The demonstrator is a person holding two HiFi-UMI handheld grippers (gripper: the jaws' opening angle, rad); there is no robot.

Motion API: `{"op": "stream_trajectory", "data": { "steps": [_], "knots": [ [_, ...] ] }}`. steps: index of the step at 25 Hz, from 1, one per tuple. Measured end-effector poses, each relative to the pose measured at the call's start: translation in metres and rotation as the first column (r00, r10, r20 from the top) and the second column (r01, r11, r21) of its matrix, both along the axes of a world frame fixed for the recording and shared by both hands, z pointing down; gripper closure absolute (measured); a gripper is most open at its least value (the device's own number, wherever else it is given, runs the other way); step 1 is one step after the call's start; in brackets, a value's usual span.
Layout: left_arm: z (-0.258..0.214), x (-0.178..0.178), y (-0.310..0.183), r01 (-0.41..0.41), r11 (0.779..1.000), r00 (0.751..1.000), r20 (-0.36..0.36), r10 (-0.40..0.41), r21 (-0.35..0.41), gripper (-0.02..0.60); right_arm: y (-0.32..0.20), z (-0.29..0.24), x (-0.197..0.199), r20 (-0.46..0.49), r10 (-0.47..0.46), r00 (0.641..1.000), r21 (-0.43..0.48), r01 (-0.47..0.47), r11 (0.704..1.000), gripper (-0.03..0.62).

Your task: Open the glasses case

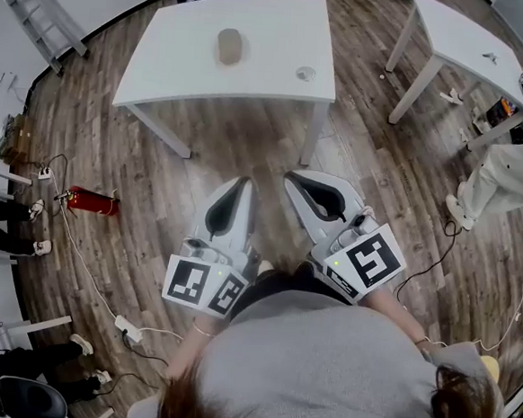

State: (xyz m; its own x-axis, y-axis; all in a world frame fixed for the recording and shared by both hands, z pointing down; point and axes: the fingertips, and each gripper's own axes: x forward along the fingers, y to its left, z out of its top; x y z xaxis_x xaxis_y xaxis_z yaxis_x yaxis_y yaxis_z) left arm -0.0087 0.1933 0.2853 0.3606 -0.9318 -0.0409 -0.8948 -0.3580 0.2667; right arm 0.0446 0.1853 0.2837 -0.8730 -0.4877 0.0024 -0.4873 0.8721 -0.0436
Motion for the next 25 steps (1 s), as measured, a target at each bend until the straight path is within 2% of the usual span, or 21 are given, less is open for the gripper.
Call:
{"op": "stream_trajectory", "data": {
  "steps": [9, 14, 21, 25],
  "knots": [
    [0.01, 0.007, 0.008, 0.096, 0.995, 0.995, 0.026, -0.096, -0.006, 0.584, -0.001, 0.003, 0.016, 0.005, -0.009, 1.0, 0.022, 0.009, 1.0, 0.588],
    [0.018, 0.004, 0.009, 0.128, 0.991, 0.992, 0.016, -0.128, -0.031, 0.585, -0.002, 0.012, 0.014, -0.011, -0.049, 0.999, 0.0, 0.049, 0.999, 0.588],
    [0.022, -0.01, -0.023, 0.129, 0.992, 0.992, 0.005, -0.129, -0.018, 0.586, -0.031, 0.019, 0.002, -0.023, -0.039, 0.999, 0.004, 0.039, 0.999, 0.588],
    [0.026, -0.025, -0.066, 0.122, 0.992, 0.992, -0.009, -0.122, -0.013, 0.585, -0.07, 0.025, -0.011, -0.041, -0.025, 0.999, 0.005, 0.025, 1.0, 0.588]
  ]
}}
